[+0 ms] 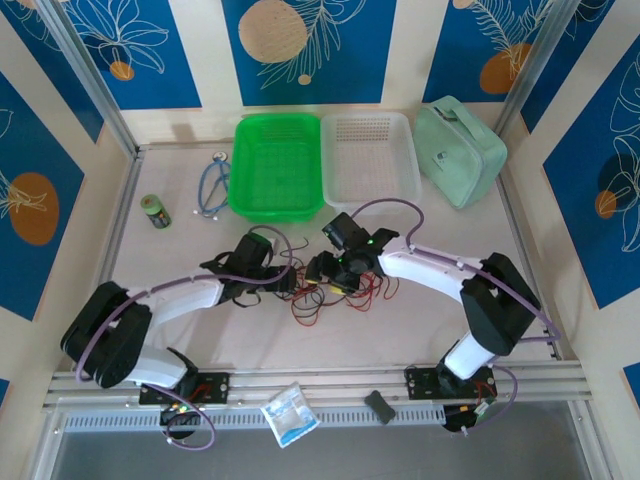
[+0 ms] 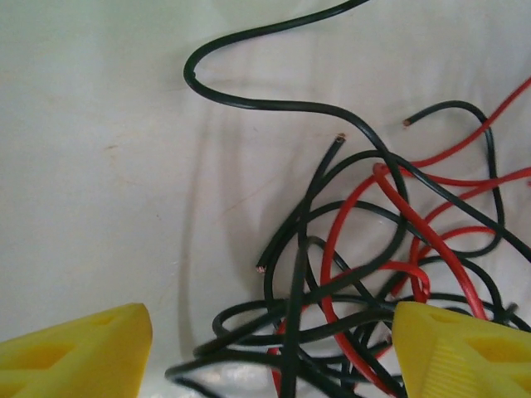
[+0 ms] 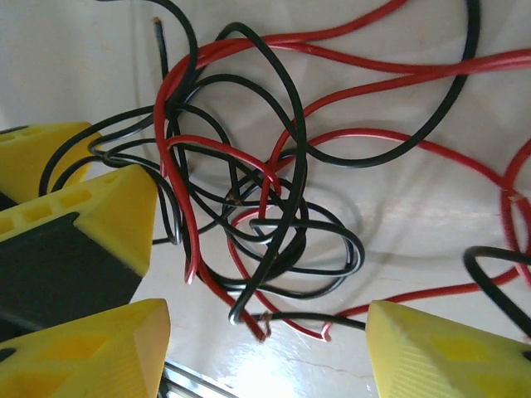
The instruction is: Untangle the cables
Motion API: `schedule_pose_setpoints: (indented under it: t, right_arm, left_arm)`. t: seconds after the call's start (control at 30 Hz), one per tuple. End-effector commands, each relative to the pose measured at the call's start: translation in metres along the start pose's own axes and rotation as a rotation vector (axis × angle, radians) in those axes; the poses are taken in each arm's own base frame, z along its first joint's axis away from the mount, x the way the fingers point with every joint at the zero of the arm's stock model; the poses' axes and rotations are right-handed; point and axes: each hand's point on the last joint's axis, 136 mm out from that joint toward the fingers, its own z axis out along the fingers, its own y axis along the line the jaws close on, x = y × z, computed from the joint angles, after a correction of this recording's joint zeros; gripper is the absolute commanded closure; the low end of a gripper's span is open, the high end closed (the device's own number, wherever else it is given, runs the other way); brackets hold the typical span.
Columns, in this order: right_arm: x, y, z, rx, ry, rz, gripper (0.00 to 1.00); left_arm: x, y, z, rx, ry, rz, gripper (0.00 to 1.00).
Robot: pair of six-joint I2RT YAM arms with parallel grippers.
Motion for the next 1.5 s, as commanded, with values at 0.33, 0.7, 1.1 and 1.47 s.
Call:
schedule_pose_setpoints:
  t: [0.33,0.7,1.1,1.47]
  right_arm:
    - [0.005,-0.016,0.052,-0.007,0.062,0.225,0.37]
    - [-0.007,-0.038,0.044,0.079,-0.02,0.159,1.0]
    - [-0.032,-0.058,-0.012,0.25,-0.231,-0.232,1.0]
    - [-0.025,-0.076,0.001,0.143,-0.205,-0.084,0.5]
  left_arm:
    - [0.012,0.003,0.029,0.045,-0.029,-0.061,0.81]
    - [-0.003,-0.015,0.005,0.159,-0.148,-0.047,0.89]
    - [-0.013,-0.016,-0.02,0.188,-0.259,-0.033,0.86]
    - [-0.004,0.003,-0.018,0.15,-0.31,-0.066,0.85]
